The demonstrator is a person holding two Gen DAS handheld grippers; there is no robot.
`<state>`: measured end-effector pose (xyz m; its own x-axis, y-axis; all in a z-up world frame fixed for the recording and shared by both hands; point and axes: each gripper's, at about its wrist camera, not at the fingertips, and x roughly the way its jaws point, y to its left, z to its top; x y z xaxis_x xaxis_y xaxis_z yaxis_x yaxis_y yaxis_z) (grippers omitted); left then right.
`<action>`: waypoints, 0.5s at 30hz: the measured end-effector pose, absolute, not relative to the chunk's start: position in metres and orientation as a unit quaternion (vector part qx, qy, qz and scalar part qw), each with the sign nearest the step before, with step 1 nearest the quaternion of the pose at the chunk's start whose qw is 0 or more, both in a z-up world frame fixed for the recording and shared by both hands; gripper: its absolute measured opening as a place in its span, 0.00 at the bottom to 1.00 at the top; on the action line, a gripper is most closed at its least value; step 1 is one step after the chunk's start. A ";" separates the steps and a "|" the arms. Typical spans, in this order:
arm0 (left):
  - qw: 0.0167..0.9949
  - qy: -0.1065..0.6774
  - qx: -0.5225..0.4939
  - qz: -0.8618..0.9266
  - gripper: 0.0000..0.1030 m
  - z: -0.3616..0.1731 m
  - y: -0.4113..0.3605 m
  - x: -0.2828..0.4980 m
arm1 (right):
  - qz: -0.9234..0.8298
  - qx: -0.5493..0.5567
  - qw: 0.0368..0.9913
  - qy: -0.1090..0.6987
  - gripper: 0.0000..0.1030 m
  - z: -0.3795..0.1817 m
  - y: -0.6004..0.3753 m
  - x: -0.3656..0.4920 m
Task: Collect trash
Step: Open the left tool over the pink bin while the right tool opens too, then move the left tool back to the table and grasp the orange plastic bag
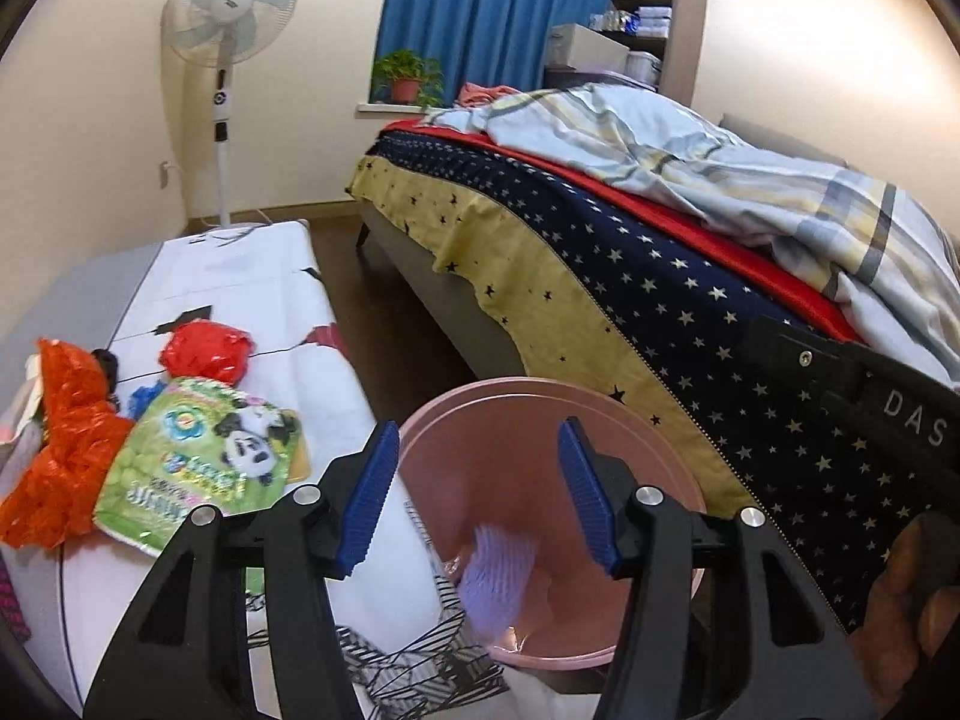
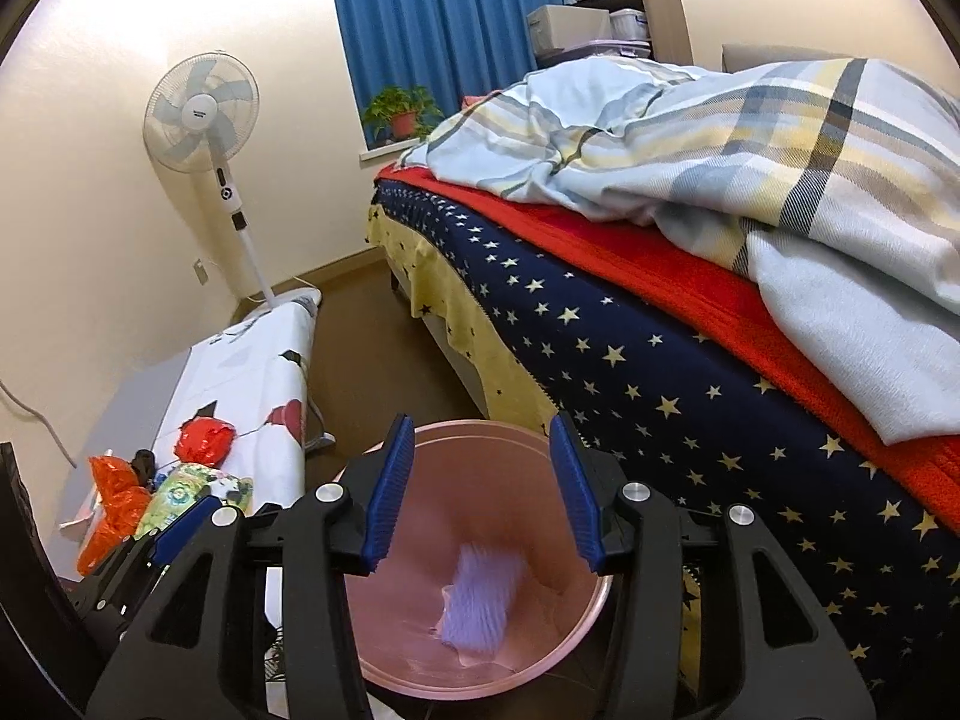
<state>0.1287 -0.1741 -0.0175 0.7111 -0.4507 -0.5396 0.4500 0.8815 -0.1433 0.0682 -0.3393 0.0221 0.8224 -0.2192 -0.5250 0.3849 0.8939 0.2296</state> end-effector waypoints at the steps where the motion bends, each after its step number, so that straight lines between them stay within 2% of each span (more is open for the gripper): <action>1: 0.927 0.290 -0.003 -0.239 0.50 -0.016 -0.169 0.127 | -0.156 0.165 0.941 0.249 0.47 0.023 -0.337 0.067; 9: 0.940 0.270 -0.013 -0.207 0.40 -0.002 -0.132 0.112 | -0.122 0.165 0.949 0.240 0.45 0.028 -0.319 0.061; 12: 0.946 0.265 -0.019 -0.186 0.37 0.002 -0.111 0.106 | -0.104 0.163 0.952 0.239 0.41 0.029 -0.308 0.061; 15: 0.951 0.261 -0.030 -0.160 0.35 0.006 -0.087 0.102 | -0.081 0.159 0.954 0.241 0.32 0.029 -0.295 0.063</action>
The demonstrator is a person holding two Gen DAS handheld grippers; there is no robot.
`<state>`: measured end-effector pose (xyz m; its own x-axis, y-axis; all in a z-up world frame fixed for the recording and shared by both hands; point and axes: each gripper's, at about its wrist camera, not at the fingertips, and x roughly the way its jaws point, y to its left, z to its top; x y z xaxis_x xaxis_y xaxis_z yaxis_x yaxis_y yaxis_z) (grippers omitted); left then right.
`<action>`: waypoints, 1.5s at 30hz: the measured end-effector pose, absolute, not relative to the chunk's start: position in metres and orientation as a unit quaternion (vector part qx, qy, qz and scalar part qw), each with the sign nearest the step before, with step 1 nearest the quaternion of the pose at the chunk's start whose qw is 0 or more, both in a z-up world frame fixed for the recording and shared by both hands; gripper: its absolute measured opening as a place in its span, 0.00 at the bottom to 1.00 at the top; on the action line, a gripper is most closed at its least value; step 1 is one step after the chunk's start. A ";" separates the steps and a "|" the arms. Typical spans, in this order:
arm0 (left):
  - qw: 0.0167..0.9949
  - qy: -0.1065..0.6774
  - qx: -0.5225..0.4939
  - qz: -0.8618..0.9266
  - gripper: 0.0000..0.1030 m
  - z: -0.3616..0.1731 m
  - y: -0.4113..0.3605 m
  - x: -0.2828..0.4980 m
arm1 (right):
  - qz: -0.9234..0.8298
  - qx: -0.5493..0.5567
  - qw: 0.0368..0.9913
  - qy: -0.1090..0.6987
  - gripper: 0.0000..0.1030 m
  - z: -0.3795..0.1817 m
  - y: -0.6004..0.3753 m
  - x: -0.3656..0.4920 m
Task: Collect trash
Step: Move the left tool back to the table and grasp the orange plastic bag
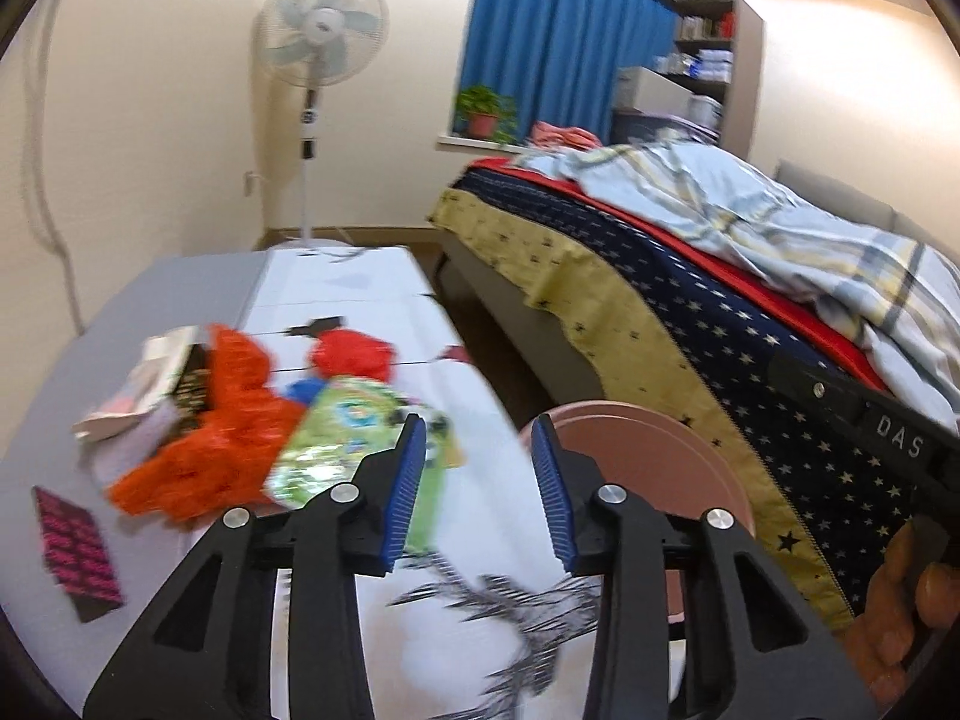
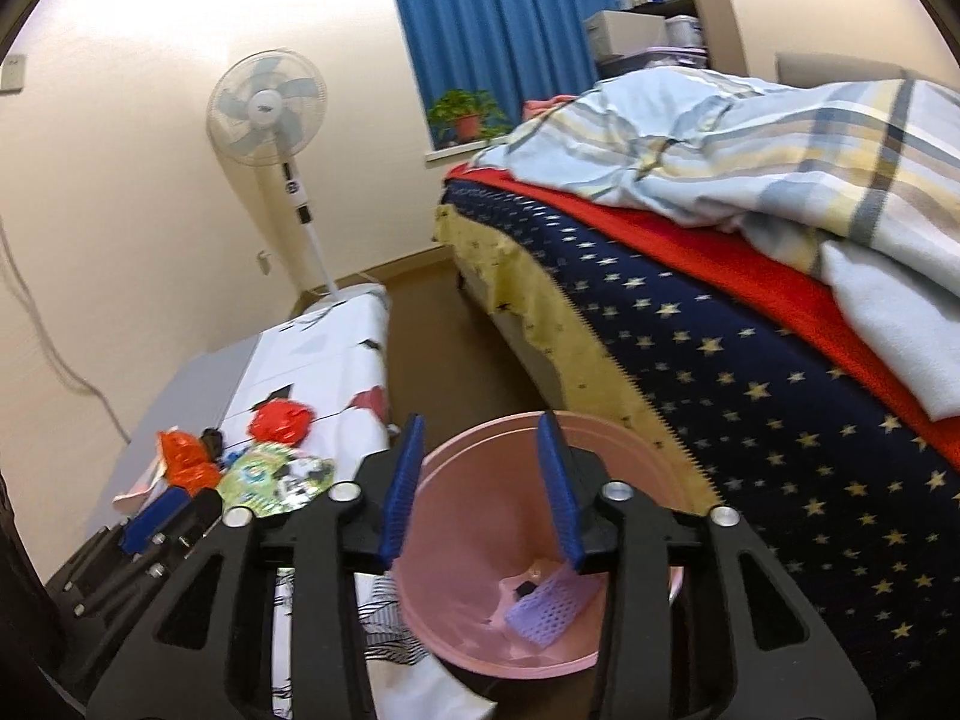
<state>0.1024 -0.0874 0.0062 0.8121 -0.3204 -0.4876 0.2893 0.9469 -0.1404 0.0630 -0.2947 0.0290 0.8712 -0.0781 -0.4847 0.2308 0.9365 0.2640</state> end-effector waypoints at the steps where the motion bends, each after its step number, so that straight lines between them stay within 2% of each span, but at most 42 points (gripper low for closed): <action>1: 0.954 0.259 -0.033 -0.148 0.34 0.008 -0.079 0.102 | -0.072 0.158 0.955 0.243 0.30 0.028 -0.289 0.064; 4: 0.959 0.256 -0.043 -0.115 0.32 0.010 -0.056 0.101 | -0.052 0.158 0.954 0.249 0.24 0.027 -0.276 0.068; 17: 0.965 0.250 -0.075 0.024 0.32 0.005 0.024 0.105 | 0.060 0.097 0.951 0.288 0.23 0.005 -0.171 0.109; 30: 0.957 0.265 -0.106 0.054 0.32 -0.005 0.057 0.122 | 0.097 -0.013 0.925 0.367 0.47 -0.042 -0.102 0.141; 38: 0.952 0.287 -0.099 0.029 0.32 -0.017 0.050 0.135 | 0.086 -0.039 0.918 0.386 0.47 -0.050 -0.096 0.154; 41: 0.951 0.293 -0.095 0.019 0.34 -0.022 0.047 0.142 | 0.078 -0.042 0.917 0.388 0.39 -0.051 -0.098 0.156; 44: 0.948 0.303 -0.093 0.015 0.48 -0.029 0.047 0.149 | 0.077 -0.043 0.918 0.386 0.27 -0.051 -0.100 0.157; 45: 0.947 0.306 -0.096 0.013 0.51 -0.031 0.047 0.151 | 0.076 -0.044 0.919 0.385 0.20 -0.051 -0.101 0.156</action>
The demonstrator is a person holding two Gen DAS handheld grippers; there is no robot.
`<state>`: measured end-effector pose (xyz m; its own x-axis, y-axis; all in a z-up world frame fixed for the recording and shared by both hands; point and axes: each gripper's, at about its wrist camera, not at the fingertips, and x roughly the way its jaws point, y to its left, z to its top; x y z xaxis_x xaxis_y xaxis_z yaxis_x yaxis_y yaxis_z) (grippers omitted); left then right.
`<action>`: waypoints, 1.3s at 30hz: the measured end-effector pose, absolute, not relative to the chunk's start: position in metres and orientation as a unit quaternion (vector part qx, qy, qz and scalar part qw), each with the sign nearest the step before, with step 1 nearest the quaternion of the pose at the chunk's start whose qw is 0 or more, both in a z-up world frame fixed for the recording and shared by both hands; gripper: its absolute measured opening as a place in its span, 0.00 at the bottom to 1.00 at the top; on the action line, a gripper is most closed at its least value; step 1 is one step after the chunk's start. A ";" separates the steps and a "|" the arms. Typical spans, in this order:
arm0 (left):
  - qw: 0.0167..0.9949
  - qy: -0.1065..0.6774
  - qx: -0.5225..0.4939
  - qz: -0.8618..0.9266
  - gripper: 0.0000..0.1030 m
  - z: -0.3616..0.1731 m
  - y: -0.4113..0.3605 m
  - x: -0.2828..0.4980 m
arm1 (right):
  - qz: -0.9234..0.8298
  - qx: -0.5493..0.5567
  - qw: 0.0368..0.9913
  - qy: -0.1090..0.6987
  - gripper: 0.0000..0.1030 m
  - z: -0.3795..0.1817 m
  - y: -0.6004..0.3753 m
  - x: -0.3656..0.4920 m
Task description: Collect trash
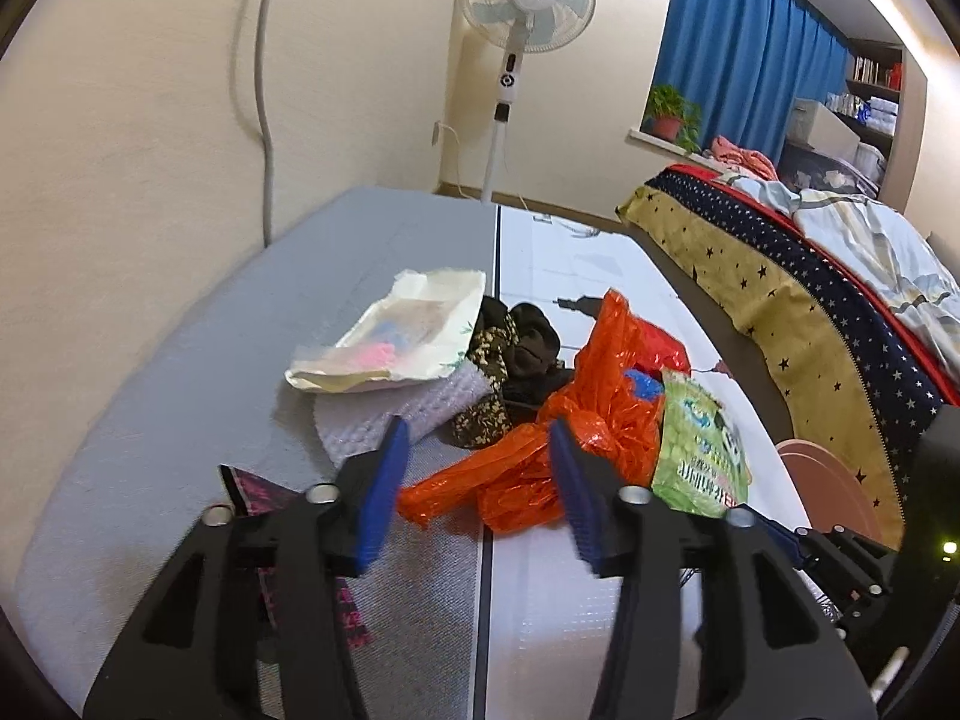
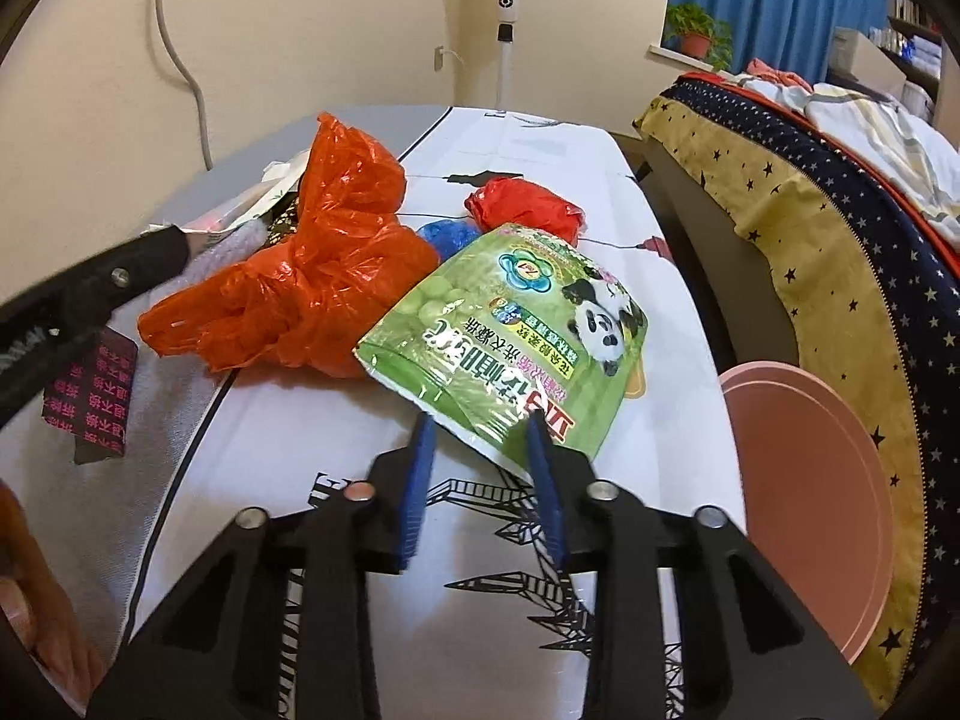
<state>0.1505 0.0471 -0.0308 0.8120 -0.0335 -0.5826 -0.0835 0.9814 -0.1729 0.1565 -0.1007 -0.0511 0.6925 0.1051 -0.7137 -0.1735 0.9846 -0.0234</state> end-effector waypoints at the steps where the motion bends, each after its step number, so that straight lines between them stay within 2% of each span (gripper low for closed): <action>1: 0.945 0.312 -0.100 0.009 0.52 -0.034 0.047 0.153 | 0.076 -0.044 0.919 0.385 0.16 -0.051 -0.102 0.157; 3: 0.942 0.321 -0.102 0.000 0.58 -0.038 0.045 0.157 | 0.077 -0.044 0.920 0.382 0.09 -0.050 -0.103 0.156; 6: 0.938 0.334 -0.095 -0.009 0.58 -0.045 0.040 0.161 | 0.078 -0.046 0.921 0.378 0.02 -0.049 -0.105 0.155; 13: 0.926 0.364 -0.101 -0.015 0.55 -0.057 0.039 0.166 | 0.087 -0.033 0.927 0.363 0.00 -0.044 -0.110 0.150; 17: 0.922 0.375 -0.094 -0.017 0.17 -0.058 0.037 0.166 | 0.091 -0.017 0.929 0.358 0.01 -0.041 -0.115 0.148; 20: 0.923 0.373 -0.093 -0.017 0.05 -0.055 0.038 0.163 | 0.087 -0.015 0.928 0.362 0.12 -0.041 -0.117 0.152; 22: 0.927 0.362 -0.094 -0.005 0.05 -0.049 0.042 0.159 | 0.082 -0.018 0.927 0.367 0.38 -0.042 -0.115 0.154; 24: 0.930 0.351 -0.107 0.004 0.05 -0.043 0.049 0.156 | 0.082 -0.026 0.924 0.372 0.48 -0.044 -0.111 0.156; 34: 0.928 0.355 -0.112 0.003 0.05 -0.044 0.051 0.158 | 0.052 -0.080 0.909 0.405 0.47 -0.056 -0.094 0.170; 35: 0.928 0.355 -0.112 0.002 0.05 -0.044 0.051 0.158 | 0.047 -0.082 0.909 0.405 0.44 -0.056 -0.095 0.171; 37: 0.928 0.356 -0.111 0.001 0.05 -0.045 0.051 0.158 | 0.045 -0.086 0.909 0.406 0.28 -0.056 -0.095 0.172; 38: 0.928 0.357 -0.110 0.001 0.05 -0.045 0.050 0.158 | 0.044 -0.087 0.909 0.406 0.25 -0.057 -0.095 0.173; 39: 0.928 0.357 -0.109 0.002 0.05 -0.045 0.050 0.158 | 0.045 -0.086 0.909 0.405 0.17 -0.056 -0.095 0.172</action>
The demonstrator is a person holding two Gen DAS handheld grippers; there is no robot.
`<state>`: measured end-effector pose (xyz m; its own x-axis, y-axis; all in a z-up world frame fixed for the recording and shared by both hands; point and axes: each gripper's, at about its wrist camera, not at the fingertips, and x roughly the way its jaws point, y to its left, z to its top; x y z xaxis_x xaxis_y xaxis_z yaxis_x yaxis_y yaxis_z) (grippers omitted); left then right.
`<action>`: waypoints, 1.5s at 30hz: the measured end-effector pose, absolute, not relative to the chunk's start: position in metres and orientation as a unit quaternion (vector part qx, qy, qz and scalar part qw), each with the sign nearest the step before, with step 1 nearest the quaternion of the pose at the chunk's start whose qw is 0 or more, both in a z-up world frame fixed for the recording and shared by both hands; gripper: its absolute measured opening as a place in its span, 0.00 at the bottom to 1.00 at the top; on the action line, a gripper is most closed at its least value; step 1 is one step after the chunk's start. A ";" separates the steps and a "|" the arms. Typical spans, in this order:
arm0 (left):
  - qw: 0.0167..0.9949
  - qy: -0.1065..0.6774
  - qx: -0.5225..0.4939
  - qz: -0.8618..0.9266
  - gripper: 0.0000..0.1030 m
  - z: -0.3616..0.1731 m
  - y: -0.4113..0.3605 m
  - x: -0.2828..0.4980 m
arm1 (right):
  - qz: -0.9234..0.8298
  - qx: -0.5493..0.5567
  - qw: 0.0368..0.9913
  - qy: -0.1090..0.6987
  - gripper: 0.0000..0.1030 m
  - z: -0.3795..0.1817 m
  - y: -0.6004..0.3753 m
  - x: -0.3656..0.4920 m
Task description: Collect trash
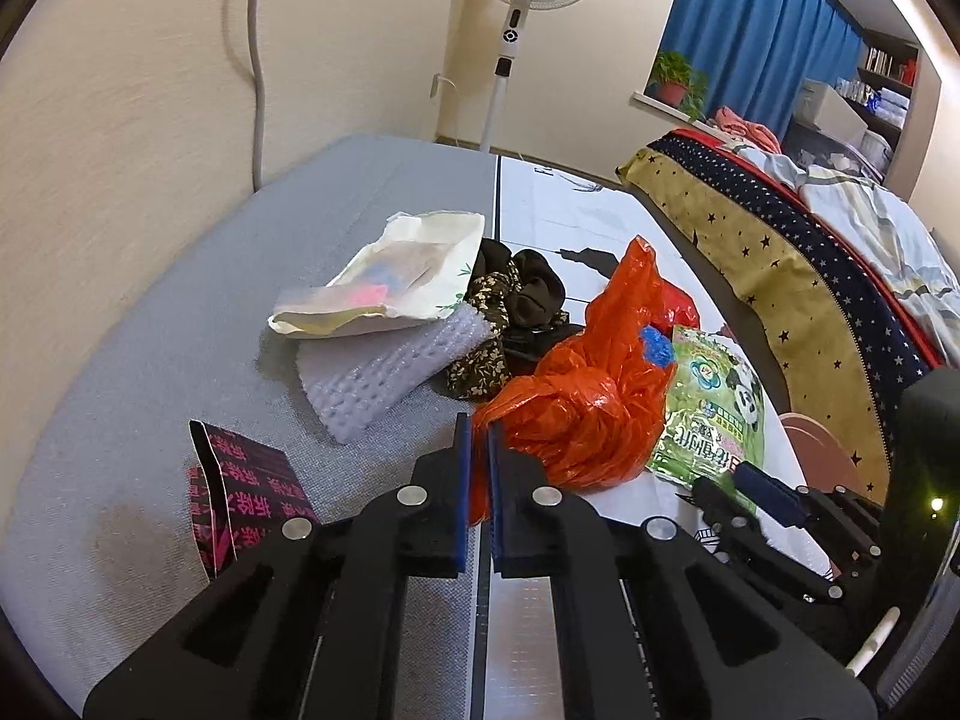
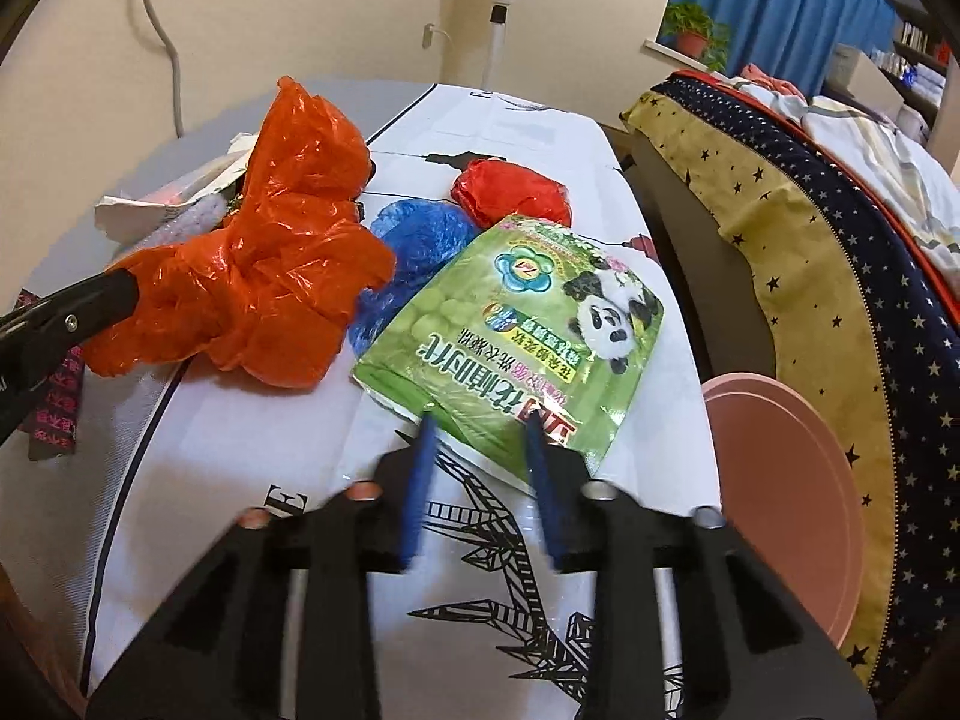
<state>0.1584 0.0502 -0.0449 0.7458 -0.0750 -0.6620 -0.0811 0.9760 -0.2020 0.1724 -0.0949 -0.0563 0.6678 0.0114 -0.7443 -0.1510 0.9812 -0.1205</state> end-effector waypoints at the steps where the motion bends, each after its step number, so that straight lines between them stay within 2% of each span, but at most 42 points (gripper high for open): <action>1: 0.928 0.356 -0.110 0.002 0.05 -0.045 0.050 0.158 | 0.048 -0.085 0.910 0.404 0.11 -0.056 -0.095 0.172; 3: 0.928 0.356 -0.112 0.002 0.05 -0.045 0.050 0.158 | 0.055 -0.082 0.911 0.401 0.00 -0.055 -0.096 0.169; 8: 0.927 0.355 -0.118 0.001 0.05 -0.046 0.051 0.159 | 0.082 -0.007 0.923 0.376 0.00 -0.040 -0.114 0.160; 11: 0.927 0.355 -0.119 0.000 0.05 -0.046 0.051 0.159 | 0.076 0.057 0.932 0.349 0.10 -0.025 -0.137 0.160; 13: 0.928 0.354 -0.119 0.001 0.05 -0.046 0.051 0.159 | 0.079 0.115 0.926 0.352 0.33 -0.023 -0.156 0.168; 15: 0.927 0.354 -0.121 0.001 0.05 -0.046 0.051 0.160 | 0.076 0.149 0.917 0.361 0.45 -0.027 -0.169 0.176; 19: 0.927 0.356 -0.122 -0.003 0.05 -0.047 0.051 0.162 | 0.064 0.201 0.898 0.387 0.52 -0.043 -0.189 0.195; 23: 0.926 0.359 -0.115 -0.005 0.05 -0.049 0.049 0.162 | 0.078 0.236 0.881 0.402 0.52 -0.055 -0.194 0.215; 27: 0.926 0.360 -0.114 -0.005 0.05 -0.049 0.049 0.162 | 0.093 0.253 0.867 0.419 0.56 -0.064 -0.193 0.235; 30: 0.926 0.361 -0.113 -0.005 0.05 -0.050 0.049 0.162 | 0.087 0.259 0.868 0.415 0.56 -0.066 -0.195 0.239; 35: 0.926 0.362 -0.109 -0.005 0.05 -0.051 0.047 0.163 | 0.091 0.253 0.872 0.408 0.66 -0.065 -0.189 0.236; 41: 0.926 0.361 -0.112 -0.011 0.05 -0.051 0.045 0.163 | 0.097 0.222 0.879 0.410 0.67 -0.063 -0.179 0.232; 43: 0.926 0.361 -0.109 -0.016 0.19 -0.051 0.043 0.163 | 0.100 0.214 0.880 0.412 0.66 -0.062 -0.177 0.231; 45: 0.927 0.362 -0.098 -0.007 0.59 -0.052 0.040 0.163 | 0.102 0.213 0.880 0.413 0.65 -0.063 -0.178 0.230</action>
